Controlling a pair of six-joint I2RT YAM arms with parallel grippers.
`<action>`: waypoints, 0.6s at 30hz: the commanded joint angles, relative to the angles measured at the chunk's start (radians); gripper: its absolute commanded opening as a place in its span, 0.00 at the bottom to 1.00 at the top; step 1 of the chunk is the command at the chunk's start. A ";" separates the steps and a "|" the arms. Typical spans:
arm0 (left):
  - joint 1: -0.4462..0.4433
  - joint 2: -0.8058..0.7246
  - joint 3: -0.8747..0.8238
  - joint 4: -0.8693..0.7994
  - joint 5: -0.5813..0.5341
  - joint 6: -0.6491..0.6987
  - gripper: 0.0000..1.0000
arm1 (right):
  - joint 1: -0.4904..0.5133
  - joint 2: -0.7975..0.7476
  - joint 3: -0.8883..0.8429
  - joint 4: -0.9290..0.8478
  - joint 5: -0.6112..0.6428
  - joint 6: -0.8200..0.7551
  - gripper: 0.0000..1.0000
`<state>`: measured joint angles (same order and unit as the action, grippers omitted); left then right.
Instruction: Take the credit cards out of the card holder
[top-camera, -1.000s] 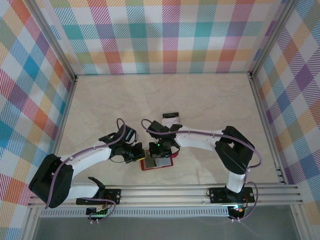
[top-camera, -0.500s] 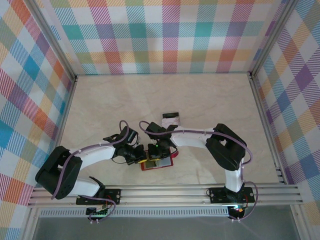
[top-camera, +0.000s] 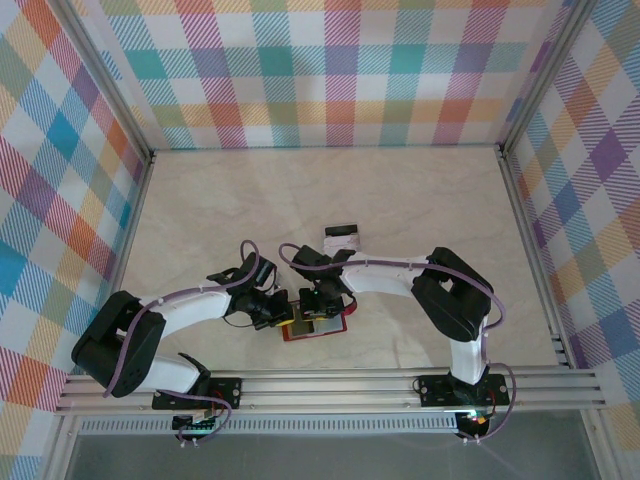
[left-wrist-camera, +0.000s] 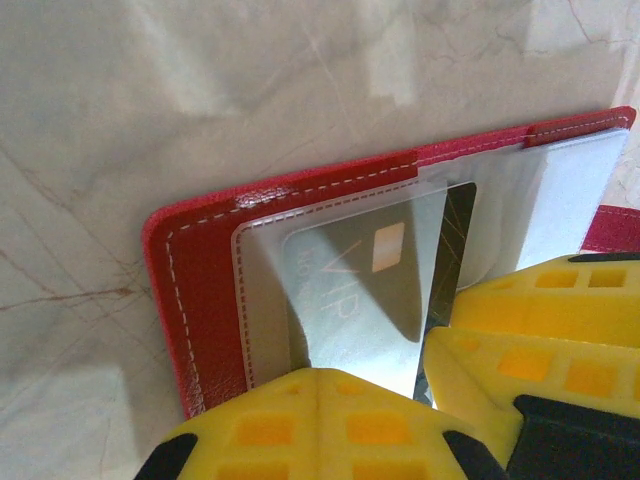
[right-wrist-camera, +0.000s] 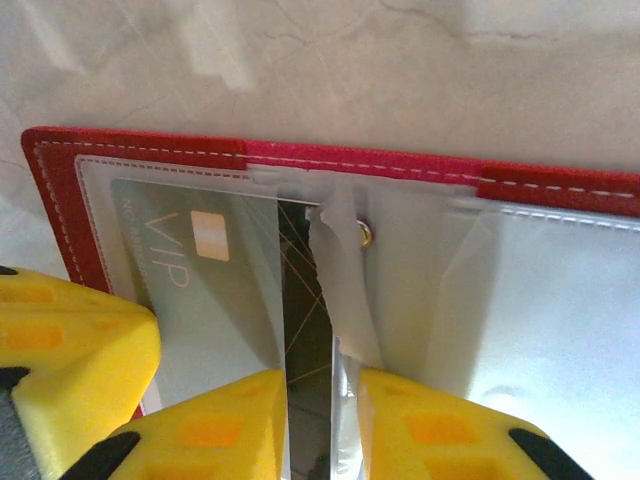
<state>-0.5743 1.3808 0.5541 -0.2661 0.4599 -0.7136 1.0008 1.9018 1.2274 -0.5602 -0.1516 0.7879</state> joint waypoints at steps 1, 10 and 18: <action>0.001 0.028 -0.006 -0.098 -0.052 0.017 0.00 | -0.008 0.002 -0.011 0.022 -0.032 -0.011 0.27; 0.001 0.034 -0.010 -0.090 -0.053 0.013 0.00 | -0.035 -0.013 -0.114 0.222 -0.160 0.050 0.27; 0.001 0.032 -0.014 -0.081 -0.054 0.011 0.00 | -0.079 -0.093 -0.261 0.469 -0.267 0.129 0.22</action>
<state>-0.5743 1.3842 0.5552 -0.2657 0.4603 -0.7136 0.9318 1.8339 1.0176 -0.2474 -0.3531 0.8635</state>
